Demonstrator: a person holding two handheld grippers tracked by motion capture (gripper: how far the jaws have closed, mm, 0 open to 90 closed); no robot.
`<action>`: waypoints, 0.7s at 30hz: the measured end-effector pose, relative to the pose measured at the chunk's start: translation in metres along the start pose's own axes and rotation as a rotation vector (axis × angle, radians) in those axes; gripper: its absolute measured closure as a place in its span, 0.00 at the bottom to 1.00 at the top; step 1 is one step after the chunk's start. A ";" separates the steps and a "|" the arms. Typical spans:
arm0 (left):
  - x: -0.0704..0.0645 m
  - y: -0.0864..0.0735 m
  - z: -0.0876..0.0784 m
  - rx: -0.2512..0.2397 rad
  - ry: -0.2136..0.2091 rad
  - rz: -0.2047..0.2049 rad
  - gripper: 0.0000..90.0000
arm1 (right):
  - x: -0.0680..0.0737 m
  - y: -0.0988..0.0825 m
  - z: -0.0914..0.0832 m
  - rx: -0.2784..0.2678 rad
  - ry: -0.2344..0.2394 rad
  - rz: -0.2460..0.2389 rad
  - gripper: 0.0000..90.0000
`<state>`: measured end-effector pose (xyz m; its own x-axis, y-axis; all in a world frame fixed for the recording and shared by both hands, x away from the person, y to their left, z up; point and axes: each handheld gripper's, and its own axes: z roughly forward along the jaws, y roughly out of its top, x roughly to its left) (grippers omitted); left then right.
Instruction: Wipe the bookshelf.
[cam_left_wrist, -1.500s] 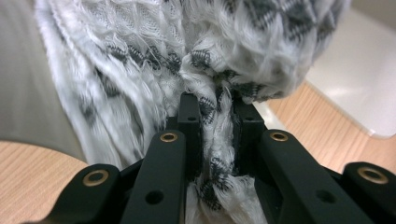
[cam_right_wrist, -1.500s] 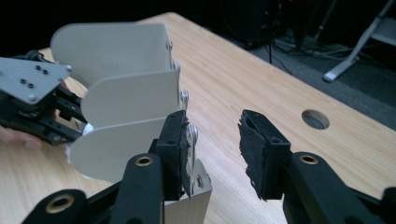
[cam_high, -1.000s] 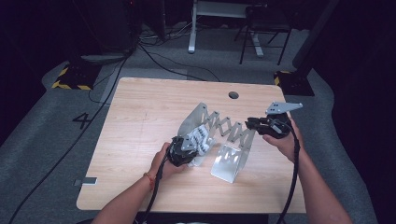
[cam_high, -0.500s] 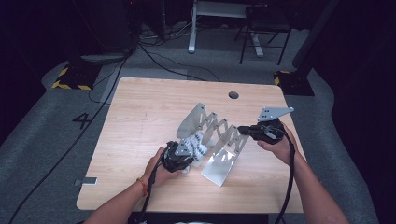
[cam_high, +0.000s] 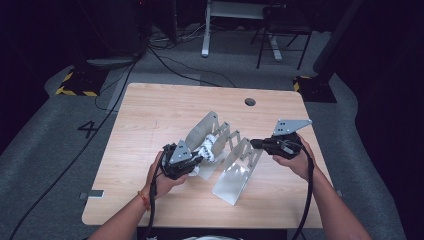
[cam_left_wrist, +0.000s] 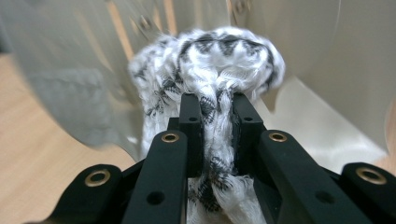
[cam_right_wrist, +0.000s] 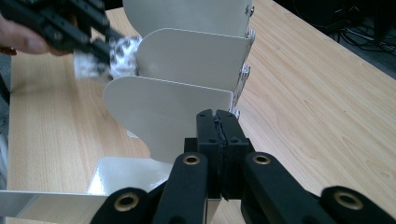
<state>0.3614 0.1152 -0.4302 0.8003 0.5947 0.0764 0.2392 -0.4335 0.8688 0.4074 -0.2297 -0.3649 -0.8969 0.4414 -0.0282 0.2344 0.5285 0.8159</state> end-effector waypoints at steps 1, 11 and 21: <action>0.000 0.000 0.000 0.000 0.000 0.000 0.87 | 0.000 0.000 0.000 0.000 0.000 0.000 1.00; 0.010 0.050 -0.014 -0.149 0.008 0.012 0.87 | 0.006 0.002 0.004 -0.009 0.027 -0.020 1.00; 0.007 0.042 -0.005 -0.117 -0.062 0.006 0.88 | 0.013 0.005 0.008 -0.013 0.029 -0.043 1.00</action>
<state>0.3743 0.1046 -0.3905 0.8348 0.5479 0.0546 0.1714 -0.3529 0.9198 0.3993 -0.2157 -0.3661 -0.9166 0.3970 -0.0468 0.1906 0.5371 0.8217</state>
